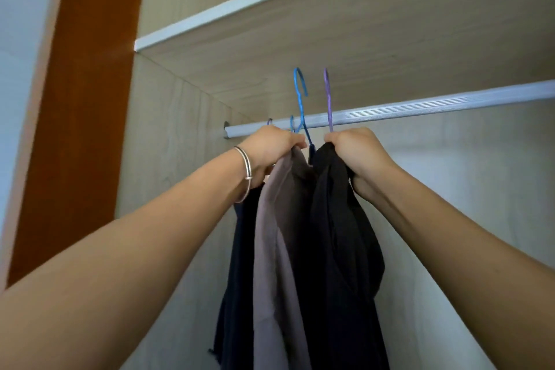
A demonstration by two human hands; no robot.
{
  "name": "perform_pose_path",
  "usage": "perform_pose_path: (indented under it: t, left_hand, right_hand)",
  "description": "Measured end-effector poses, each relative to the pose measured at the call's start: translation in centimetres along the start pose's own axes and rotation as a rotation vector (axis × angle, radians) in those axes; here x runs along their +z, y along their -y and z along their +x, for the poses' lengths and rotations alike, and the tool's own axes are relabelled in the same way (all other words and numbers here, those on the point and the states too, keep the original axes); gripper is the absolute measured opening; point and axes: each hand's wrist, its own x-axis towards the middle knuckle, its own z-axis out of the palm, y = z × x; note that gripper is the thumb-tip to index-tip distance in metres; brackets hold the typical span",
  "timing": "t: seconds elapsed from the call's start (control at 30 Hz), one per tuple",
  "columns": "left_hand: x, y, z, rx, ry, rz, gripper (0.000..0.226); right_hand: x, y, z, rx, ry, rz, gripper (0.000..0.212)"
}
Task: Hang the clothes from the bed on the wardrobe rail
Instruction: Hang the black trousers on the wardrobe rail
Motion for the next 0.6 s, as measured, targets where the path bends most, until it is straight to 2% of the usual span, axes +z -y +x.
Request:
perform_pose_path:
  t: [0.13,0.3,0.43,0.6]
  left_hand:
    - [-3.8,2.1,-3.6,0.035,-0.045,0.199,0.029]
    - [-9.9,5.6,-11.4,-0.018,-0.026,0.255,0.029]
    - [-16.7,8.4,-18.3,-0.070,-0.049,0.385,0.026]
    - [-25.8,8.3,-27.5,-0.199,-0.129,0.594,0.027]
  right_hand:
    - [3.1,-0.9,-3.5,0.089,0.140,0.148,0.006]
    - [8.1,-2.6,-9.8,0.183,0.592,0.377,0.011]
    - [13.7,-3.6,-15.9,0.234,0.736,0.495,0.016]
    - [22.6,-3.0,-23.8,0.334,0.941,0.620,0.020]
